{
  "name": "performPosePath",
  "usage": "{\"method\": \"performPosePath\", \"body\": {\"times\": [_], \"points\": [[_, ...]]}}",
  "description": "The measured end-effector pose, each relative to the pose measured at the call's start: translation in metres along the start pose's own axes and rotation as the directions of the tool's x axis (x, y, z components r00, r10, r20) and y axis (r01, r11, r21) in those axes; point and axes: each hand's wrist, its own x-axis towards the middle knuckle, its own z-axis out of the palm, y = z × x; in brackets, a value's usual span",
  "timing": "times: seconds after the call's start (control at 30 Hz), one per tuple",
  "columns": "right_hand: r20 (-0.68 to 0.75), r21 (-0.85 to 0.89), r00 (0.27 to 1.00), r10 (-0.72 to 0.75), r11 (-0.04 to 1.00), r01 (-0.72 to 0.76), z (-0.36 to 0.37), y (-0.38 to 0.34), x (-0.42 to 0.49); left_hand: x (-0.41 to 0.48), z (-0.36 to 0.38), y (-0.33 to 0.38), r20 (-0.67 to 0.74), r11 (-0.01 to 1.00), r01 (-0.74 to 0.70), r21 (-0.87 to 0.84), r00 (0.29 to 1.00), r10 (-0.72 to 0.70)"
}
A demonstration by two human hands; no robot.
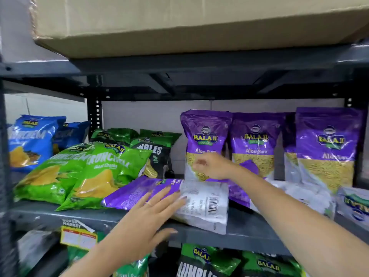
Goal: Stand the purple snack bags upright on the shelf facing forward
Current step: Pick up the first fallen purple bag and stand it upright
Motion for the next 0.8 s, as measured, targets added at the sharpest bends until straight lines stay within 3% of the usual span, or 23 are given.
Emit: {"method": "performPosePath", "body": {"times": [0.07, 0.13, 0.23, 0.37, 0.53, 0.67, 0.8], "points": [[0.243, -0.077, 0.963, 0.120, 0.992, -0.104, 0.011, -0.005, 0.007, 0.007, -0.003, -0.002, 0.025, 0.996, -0.007, -0.086, 1.000, 0.009], [0.438, -0.207, 0.876, 0.204, 0.971, -0.123, 0.020, -0.011, 0.007, 0.012, -0.001, -0.003, -0.007, 0.988, -0.061, -0.139, 0.998, 0.061], [0.467, -0.173, 0.859, 0.208, 0.975, -0.142, 0.021, -0.009, 0.010, 0.013, -0.003, -0.010, -0.038, 0.979, -0.099, -0.178, 0.995, 0.093], [0.318, 0.151, 0.933, 0.171, 0.962, -0.228, 0.019, 0.000, -0.005, 0.017, -0.008, -0.017, -0.062, 0.973, -0.165, -0.159, 0.986, 0.157], [0.009, 0.518, 0.960, 0.279, 0.820, -0.243, 0.013, 0.010, -0.026, 0.047, -0.027, -0.033, -0.114, 0.951, -0.310, 0.016, 0.944, 0.310], [-0.302, 0.654, 0.844, 0.443, 0.741, -0.155, 0.024, 0.018, -0.027, 0.082, -0.032, -0.060, -0.091, 0.913, -0.358, 0.195, 0.920, 0.381], [-0.504, 0.651, 0.744, 0.439, 0.759, -0.007, 0.036, 0.014, -0.034, 0.100, -0.024, -0.071, -0.047, 0.884, -0.350, 0.311, 0.923, 0.382]]}}
